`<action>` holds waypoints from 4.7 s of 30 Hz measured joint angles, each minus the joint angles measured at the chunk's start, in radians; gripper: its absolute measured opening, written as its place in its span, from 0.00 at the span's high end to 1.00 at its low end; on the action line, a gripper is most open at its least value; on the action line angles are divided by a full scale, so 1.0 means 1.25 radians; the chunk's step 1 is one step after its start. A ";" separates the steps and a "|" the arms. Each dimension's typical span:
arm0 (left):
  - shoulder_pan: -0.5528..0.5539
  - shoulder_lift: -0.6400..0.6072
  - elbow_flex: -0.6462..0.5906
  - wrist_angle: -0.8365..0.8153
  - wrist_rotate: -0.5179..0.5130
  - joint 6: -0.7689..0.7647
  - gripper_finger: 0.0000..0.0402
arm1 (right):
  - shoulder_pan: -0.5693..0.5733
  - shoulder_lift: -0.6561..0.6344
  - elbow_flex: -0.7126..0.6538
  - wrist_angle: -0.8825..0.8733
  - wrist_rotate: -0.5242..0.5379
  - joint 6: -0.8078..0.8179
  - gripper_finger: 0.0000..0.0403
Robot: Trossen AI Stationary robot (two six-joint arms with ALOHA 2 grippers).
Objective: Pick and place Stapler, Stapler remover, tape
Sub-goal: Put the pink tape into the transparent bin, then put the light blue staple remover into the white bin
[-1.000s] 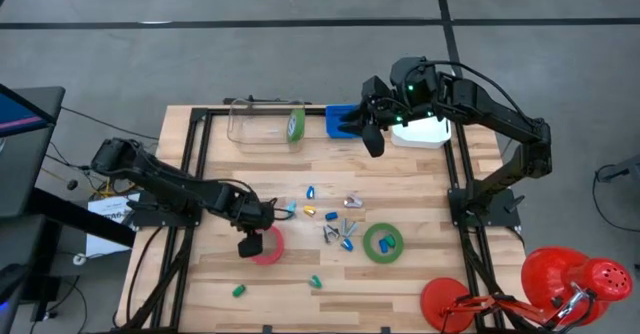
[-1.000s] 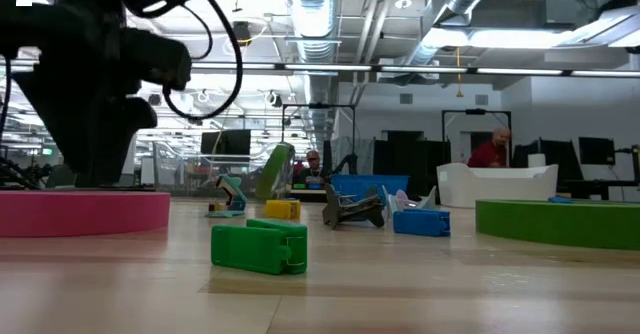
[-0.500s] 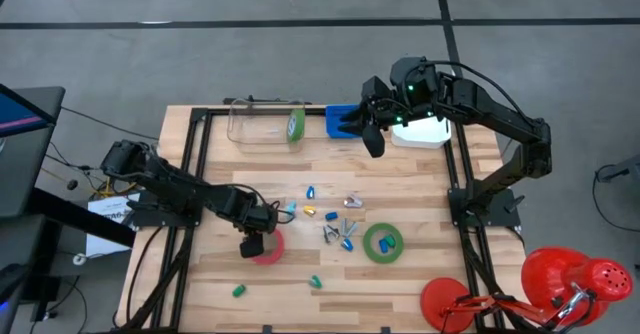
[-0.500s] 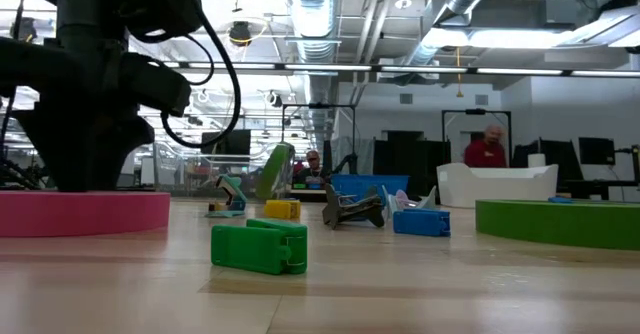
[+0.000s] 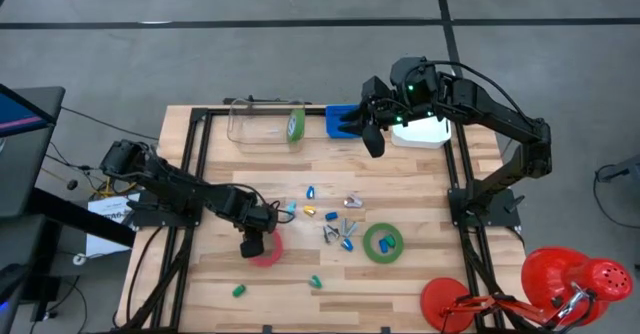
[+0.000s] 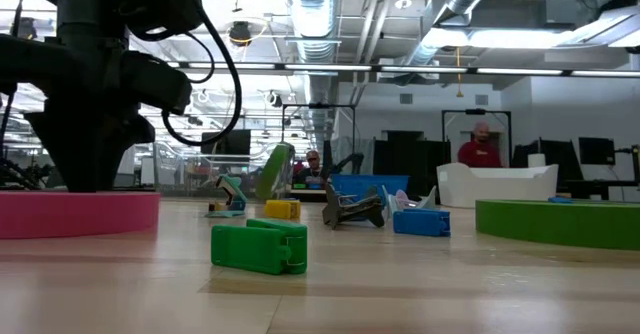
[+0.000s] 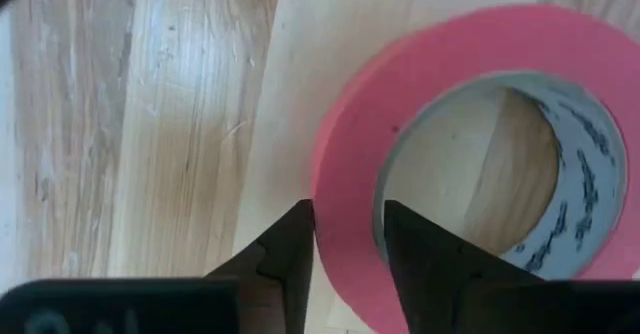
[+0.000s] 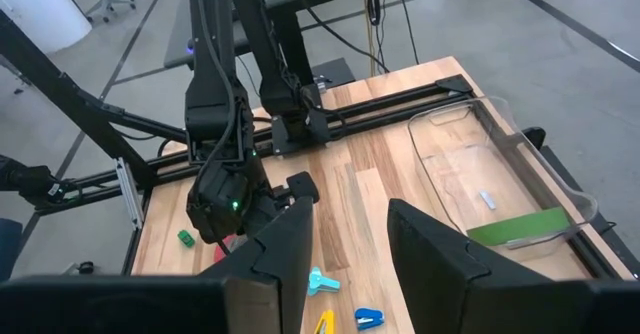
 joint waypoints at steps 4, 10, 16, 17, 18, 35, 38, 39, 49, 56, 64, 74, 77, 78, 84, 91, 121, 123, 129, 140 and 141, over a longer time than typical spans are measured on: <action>0.000 0.000 0.000 0.000 0.000 0.000 0.76 | 0.000 0.000 0.000 0.000 0.000 0.000 0.69; 0.000 -0.015 0.000 -0.003 0.000 -0.001 0.77 | 0.000 0.000 0.000 0.000 0.000 0.000 0.69; 0.016 -0.090 0.000 -0.002 -0.001 -0.001 0.77 | 0.000 0.000 0.000 0.000 0.000 0.000 0.69; 0.022 -0.107 0.000 -0.001 -0.006 -0.001 0.77 | 0.000 0.000 0.000 0.000 0.000 0.000 0.69; 0.030 -0.125 0.000 0.000 -0.013 -0.002 0.77 | 0.000 0.000 0.000 0.000 0.000 0.000 0.69; 0.283 -0.353 0.000 0.042 -0.160 0.107 0.77 | 0.000 0.000 0.000 0.000 0.000 0.001 0.69; 0.337 -0.352 0.000 0.069 -0.162 0.151 0.77 | 0.000 0.000 0.000 0.001 0.000 0.002 0.69; 0.355 -0.352 0.000 0.082 -0.162 0.168 0.77 | 0.000 0.000 0.000 0.000 0.000 0.002 0.69; 0.552 -0.352 0.000 0.198 -0.227 0.311 0.77 | 0.000 0.000 0.000 0.001 0.000 0.002 0.69; 0.658 -0.352 0.000 0.274 -0.281 0.359 0.77 | 0.000 0.000 0.000 0.001 0.000 0.002 0.69; 0.723 -0.352 0.000 0.373 -0.405 0.420 0.77 | 0.000 0.000 0.000 0.001 0.000 0.002 0.69; 0.777 -0.343 0.000 0.381 -0.410 0.435 0.77 | 0.000 0.000 0.000 0.001 0.000 0.002 0.69; 0.781 -0.321 0.000 0.381 -0.410 0.435 0.77 | 0.000 0.000 0.000 0.001 0.000 0.002 0.69; 0.780 -0.311 0.000 0.381 -0.410 0.435 0.77 | 0.000 0.000 0.000 0.001 0.000 0.002 0.69; 0.780 -0.241 0.000 0.384 -0.410 0.434 0.77 | 0.000 0.000 0.000 0.001 0.000 0.002 0.69; 0.772 -0.188 0.000 0.386 -0.400 0.433 0.77 | 0.000 0.000 0.000 0.001 0.000 0.002 0.69; 0.769 -0.168 0.001 0.392 -0.373 0.386 0.34 | 0.000 0.000 0.000 0.001 0.000 0.002 0.69; 0.762 -0.168 0.001 0.392 -0.373 0.374 0.33 | 0.000 0.000 0.000 0.001 0.000 0.002 0.69; 0.720 -0.168 0.001 0.392 -0.310 0.369 0.34 | 0.000 0.000 0.000 0.000 0.000 0.002 0.69; 0.591 -0.172 0.001 0.392 -0.186 0.369 0.35 | 0.000 0.000 0.000 0.001 0.000 0.002 0.69; 0.578 -0.172 0.001 0.392 -0.171 0.369 0.35 | 0.000 0.000 0.000 0.001 0.000 0.002 0.69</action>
